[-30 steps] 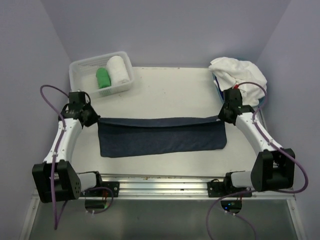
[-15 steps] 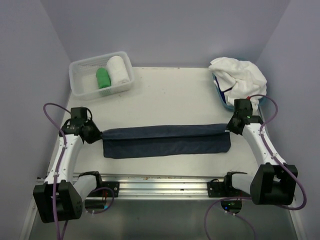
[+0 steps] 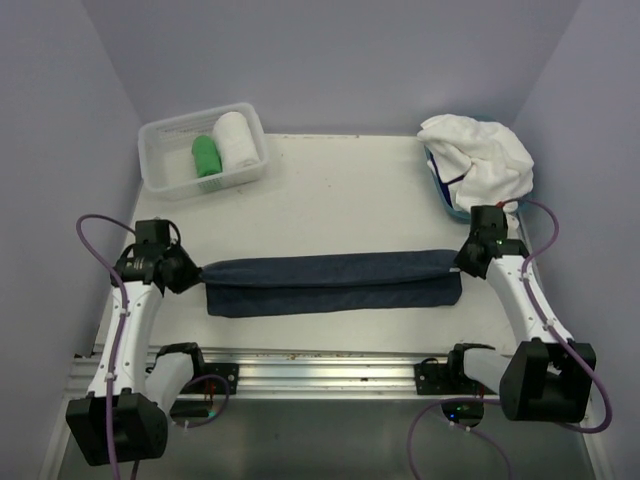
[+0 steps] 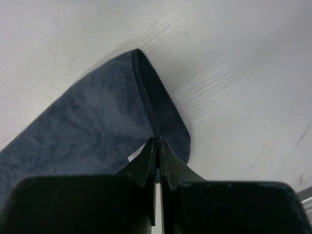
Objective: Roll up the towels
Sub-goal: Fold the towel
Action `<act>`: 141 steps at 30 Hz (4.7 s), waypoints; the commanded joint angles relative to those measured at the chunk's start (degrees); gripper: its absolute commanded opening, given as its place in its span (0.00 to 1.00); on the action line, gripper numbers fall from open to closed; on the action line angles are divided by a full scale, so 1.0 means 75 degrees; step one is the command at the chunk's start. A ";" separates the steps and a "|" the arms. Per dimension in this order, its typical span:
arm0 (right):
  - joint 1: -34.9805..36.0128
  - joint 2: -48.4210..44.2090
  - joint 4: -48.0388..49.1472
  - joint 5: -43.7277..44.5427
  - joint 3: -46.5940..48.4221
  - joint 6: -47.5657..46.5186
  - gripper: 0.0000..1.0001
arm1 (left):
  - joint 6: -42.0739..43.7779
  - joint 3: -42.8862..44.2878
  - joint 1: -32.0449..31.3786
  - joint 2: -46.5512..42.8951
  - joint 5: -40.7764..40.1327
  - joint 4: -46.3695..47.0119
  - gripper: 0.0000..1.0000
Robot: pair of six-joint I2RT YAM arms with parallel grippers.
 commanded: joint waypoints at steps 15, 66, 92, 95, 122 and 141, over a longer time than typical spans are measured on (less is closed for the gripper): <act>-0.0079 -0.0558 -0.0363 0.0387 -0.0362 0.0510 0.00 | -0.0426 -0.0179 0.0050 -0.0462 -0.0336 -0.0752 0.00; -0.0115 0.2792 0.1124 -0.1312 0.0414 -0.0253 0.25 | -0.0742 -0.0377 -0.1192 0.3519 0.1176 0.2892 0.36; 0.2276 0.1295 0.1197 -0.0797 -0.0279 0.0674 0.34 | -0.0273 0.1018 0.0636 0.3478 -0.0336 0.2026 0.39; 0.2264 0.0755 0.0821 -0.0796 -0.0513 0.0732 0.34 | -0.0215 0.0982 0.0636 0.2985 -0.0336 0.1780 0.40; 0.0717 0.1127 0.0258 -0.1030 -0.0187 -0.0205 0.51 | 0.0266 0.0525 0.0625 0.2854 -0.0126 0.1615 0.44; 0.0717 0.2851 0.1794 -0.1711 -0.0795 -0.0158 0.32 | 0.0184 0.0139 0.0636 0.3147 0.0320 0.1955 0.43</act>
